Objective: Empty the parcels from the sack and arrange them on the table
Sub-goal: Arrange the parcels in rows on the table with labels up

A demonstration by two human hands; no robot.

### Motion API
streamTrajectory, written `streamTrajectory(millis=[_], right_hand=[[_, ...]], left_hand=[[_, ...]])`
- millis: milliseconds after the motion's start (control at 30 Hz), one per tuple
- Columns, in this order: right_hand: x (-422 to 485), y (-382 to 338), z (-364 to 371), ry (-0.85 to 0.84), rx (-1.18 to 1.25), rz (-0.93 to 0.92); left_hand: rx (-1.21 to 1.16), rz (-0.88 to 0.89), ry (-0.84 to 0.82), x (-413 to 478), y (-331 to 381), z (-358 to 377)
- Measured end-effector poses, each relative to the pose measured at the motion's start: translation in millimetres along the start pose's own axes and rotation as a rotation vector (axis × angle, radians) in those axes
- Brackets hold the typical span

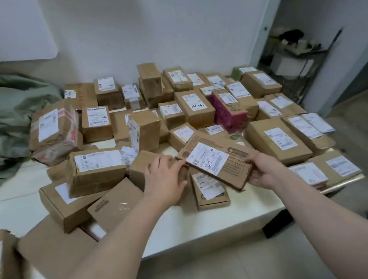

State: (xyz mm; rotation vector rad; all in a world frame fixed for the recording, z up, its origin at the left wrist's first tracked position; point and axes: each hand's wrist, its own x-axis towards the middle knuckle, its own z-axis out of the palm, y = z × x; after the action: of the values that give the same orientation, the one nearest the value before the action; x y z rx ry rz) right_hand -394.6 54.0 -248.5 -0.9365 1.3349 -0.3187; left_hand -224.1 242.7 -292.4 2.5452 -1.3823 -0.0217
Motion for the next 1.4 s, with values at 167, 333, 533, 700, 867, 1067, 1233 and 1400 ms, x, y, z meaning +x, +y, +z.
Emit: streamTrajectory(millis=[167,333,533,700,867,1067,1233,1400], right_hand=[[14,35,-15,-0.003,0.115,0.133],[20,50,-7,-0.036,0.237,0.096],[24,63,-35,-0.086,0.238,0.077],[19,90,-66,-0.088,0.323,0.159],[22,124,-69,-0.069,0.599,0.177],[32,157,-60,-0.060,0.644,0.199],[41,148,-36,-0.012,0.682,0.193],[59,129,-28,0.043,0.109,0.275]], left_hand=[[-0.041,-0.123,-0.155,-3,14,11],[-0.023,-0.111,-0.269,13,12,19],[0.039,-0.140,-0.287,34,23,28],[0.123,0.000,-0.244,41,58,42],[0.130,0.077,-0.322,39,90,60],[0.213,0.096,-0.346,35,86,76],[0.209,0.048,-0.325,34,70,76],[0.161,0.046,-0.272,31,53,66]])
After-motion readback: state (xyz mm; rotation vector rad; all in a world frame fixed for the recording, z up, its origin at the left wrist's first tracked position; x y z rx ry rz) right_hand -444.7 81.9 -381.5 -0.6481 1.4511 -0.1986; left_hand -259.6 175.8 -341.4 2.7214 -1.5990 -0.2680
